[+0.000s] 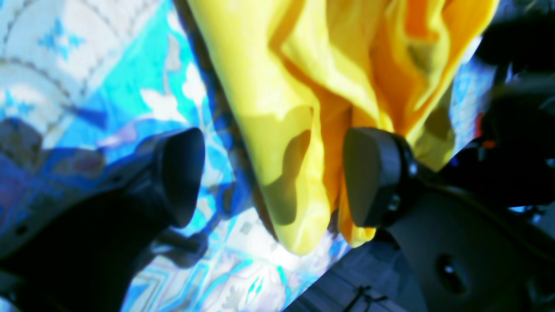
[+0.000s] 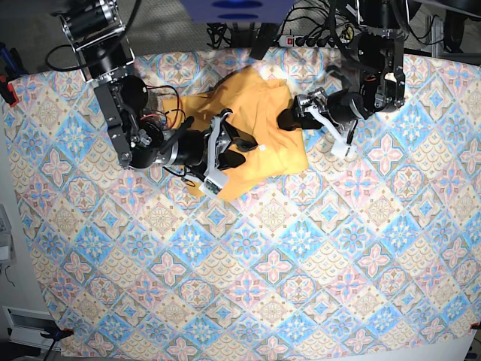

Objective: Fold the T-shirt properly
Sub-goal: 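Reach the right gripper across and grasp the bunched shirt near the left gripper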

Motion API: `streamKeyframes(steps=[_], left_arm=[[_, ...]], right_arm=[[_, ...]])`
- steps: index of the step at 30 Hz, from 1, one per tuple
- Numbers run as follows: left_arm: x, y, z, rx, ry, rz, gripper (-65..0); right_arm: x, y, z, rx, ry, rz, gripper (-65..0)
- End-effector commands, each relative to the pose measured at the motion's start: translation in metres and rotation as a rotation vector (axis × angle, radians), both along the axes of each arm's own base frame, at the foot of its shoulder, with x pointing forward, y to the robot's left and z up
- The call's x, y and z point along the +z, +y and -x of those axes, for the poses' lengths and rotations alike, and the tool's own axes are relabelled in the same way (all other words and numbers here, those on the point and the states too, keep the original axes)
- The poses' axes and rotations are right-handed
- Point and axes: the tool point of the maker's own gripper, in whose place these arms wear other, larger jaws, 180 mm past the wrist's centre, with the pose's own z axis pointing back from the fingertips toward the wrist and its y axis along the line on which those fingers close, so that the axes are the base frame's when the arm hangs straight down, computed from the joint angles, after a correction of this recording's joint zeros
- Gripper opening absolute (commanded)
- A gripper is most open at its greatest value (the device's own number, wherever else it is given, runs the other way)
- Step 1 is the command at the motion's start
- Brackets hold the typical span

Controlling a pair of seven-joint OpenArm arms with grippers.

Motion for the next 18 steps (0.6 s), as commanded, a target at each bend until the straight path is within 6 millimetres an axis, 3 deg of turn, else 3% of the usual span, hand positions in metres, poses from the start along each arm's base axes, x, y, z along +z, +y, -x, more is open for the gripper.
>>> streamKeyframes(steps=[1, 8, 13, 18], left_arm=[[0.008, 0.0, -0.004, -0.007, -0.031, 0.0, -15.7], [0.005, -0.002, 0.009, -0.017, -0.009, -0.002, -15.7], [0.003, -0.036, 0.022, -0.134, 0.003, 0.021, -15.7], [0.002, -0.041, 0.024, -0.151, 0.005, 0.024, -15.7]], right_arm=[[0.025, 0.004, -0.016, -0.005, -0.069, -0.053, -38.4], [0.042, 0.001, -0.042, 0.006, -0.169, -0.007, -38.4], [0.028, -0.001, -0.051, 0.081, -0.266, 0.182, -38.2], [0.012, 0.015, -0.039, 0.245, -0.4, 0.367, -37.4]])
